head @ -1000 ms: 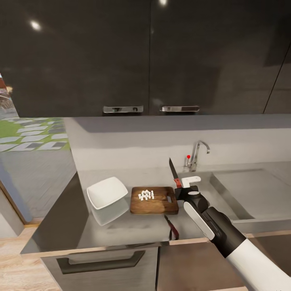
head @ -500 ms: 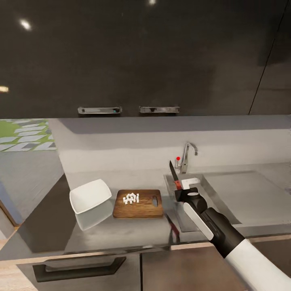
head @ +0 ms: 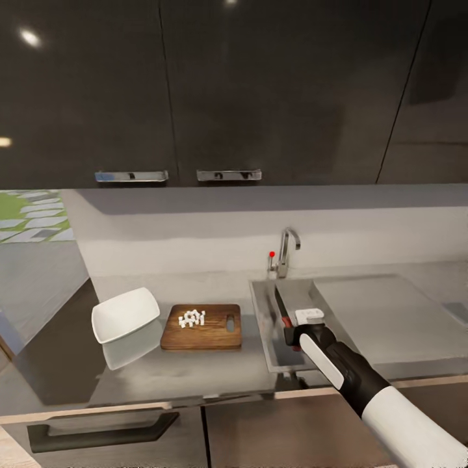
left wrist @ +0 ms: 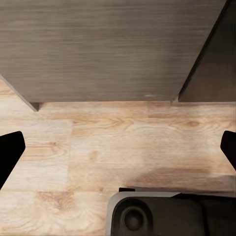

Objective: In the kitchen, take the Vidalia onion out of the sink, dice it on the chopping board with the paring knife, put the diced onion into the bowl on the countertop, then place both the paring knife and the chopping board into the sink.

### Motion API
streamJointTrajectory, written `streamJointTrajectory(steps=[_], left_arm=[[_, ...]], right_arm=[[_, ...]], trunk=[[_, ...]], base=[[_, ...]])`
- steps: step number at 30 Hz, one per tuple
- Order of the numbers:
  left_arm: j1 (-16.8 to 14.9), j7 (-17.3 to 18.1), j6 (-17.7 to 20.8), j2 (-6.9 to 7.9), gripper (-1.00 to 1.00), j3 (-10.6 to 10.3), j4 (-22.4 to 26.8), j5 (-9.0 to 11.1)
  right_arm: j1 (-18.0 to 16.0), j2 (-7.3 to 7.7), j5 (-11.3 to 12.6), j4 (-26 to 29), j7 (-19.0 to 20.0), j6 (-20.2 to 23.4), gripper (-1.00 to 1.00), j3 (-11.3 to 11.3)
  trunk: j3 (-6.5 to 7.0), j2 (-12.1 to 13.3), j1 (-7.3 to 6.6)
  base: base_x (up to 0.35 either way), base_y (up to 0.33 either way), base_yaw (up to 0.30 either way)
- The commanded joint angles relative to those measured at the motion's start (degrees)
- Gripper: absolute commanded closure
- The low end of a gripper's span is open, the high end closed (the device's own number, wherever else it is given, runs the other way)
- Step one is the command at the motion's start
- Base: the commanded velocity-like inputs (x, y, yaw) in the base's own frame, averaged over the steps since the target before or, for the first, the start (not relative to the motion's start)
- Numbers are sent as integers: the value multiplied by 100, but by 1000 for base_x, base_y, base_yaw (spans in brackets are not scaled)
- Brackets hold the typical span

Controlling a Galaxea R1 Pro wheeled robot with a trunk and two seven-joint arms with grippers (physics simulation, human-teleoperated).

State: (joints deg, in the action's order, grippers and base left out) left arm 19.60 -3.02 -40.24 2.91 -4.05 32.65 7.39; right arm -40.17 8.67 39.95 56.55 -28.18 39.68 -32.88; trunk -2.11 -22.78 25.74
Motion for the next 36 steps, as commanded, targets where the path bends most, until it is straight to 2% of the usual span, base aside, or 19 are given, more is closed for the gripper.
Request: streamJointTrajectory(steps=[1, 13, 22, 25, 30, 36], left_arm=[[0, -32, -9, 8, -100, -43, 10, 44], [0, -32, -11, 8, -100, -43, 14, 42], [0, -32, -16, 8, -100, -51, 23, 43], [0, -32, -17, 8, -100, -45, 16, 43], [0, -32, -16, 8, -100, -43, 9, 42], [0, -32, -19, 8, -100, -51, 28, 44]], right_arm=[[-8, 5, 56, -20, -52, 5, 100, -25], [-8, -23, 117, -332, -38, 5, 100, -17], [-8, -32, 136, -364, -38, 5, 100, -25], [-8, -39, 156, -612, -30, -26, 100, -32], [-8, -37, 155, -905, 325, -294, 100, -34], [-8, -41, 161, -962, 391, -332, 100, -34]], trunk=[[-21, -14, 4], [-132, -14, 4], [-216, -14, 4], [-244, -14, 4], [-290, -14, 4], [-346, -14, 4]], base=[[0, -4, 0], [198, -70, 0], [60, -11, 0], [179, 0, 0], [23, 0, 0], [0, 0, 0]])
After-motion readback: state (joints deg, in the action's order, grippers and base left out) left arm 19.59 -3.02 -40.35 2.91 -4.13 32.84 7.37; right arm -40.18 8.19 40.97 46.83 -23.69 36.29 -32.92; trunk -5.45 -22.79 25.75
